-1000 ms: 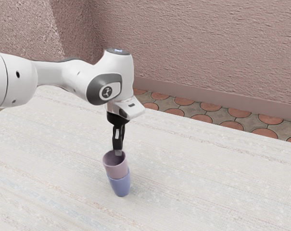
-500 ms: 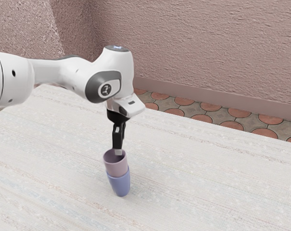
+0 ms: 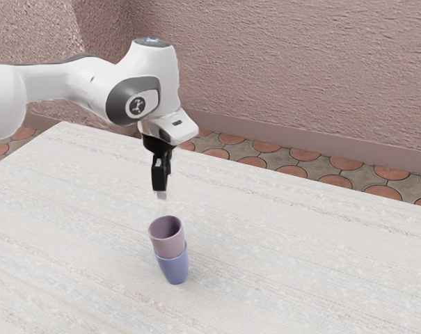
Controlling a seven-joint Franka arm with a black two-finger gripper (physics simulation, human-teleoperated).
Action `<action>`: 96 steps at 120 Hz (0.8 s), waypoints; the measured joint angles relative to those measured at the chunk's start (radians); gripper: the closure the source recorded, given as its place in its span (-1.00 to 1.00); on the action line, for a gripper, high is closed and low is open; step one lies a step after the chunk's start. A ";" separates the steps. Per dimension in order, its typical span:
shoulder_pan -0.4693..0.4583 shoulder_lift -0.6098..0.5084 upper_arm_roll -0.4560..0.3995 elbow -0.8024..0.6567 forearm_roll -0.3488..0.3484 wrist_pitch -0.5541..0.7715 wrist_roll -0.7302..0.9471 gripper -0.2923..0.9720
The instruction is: Place the left cup onto the right cup
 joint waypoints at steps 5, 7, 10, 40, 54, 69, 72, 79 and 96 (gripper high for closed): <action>0.006 -0.001 0.005 0.009 0.002 -0.006 0.004 -0.53; 0.008 -0.002 0.007 0.011 0.002 -0.008 0.005 -0.53; 0.011 -0.002 0.010 0.014 0.003 -0.010 0.007 -0.53; 0.037 0.001 0.055 0.074 0.015 -0.030 0.025 -0.54; 0.062 0.002 0.084 0.123 0.023 -0.056 0.033 -0.54; 0.090 0.001 0.093 0.192 0.038 -0.106 0.041 -0.54; 0.091 0.000 0.095 0.203 0.041 -0.117 0.043 -0.54; 0.091 -0.010 0.097 0.220 0.047 -0.141 0.046 -0.54; 0.109 -0.051 0.098 0.230 0.054 -0.190 0.053 -0.54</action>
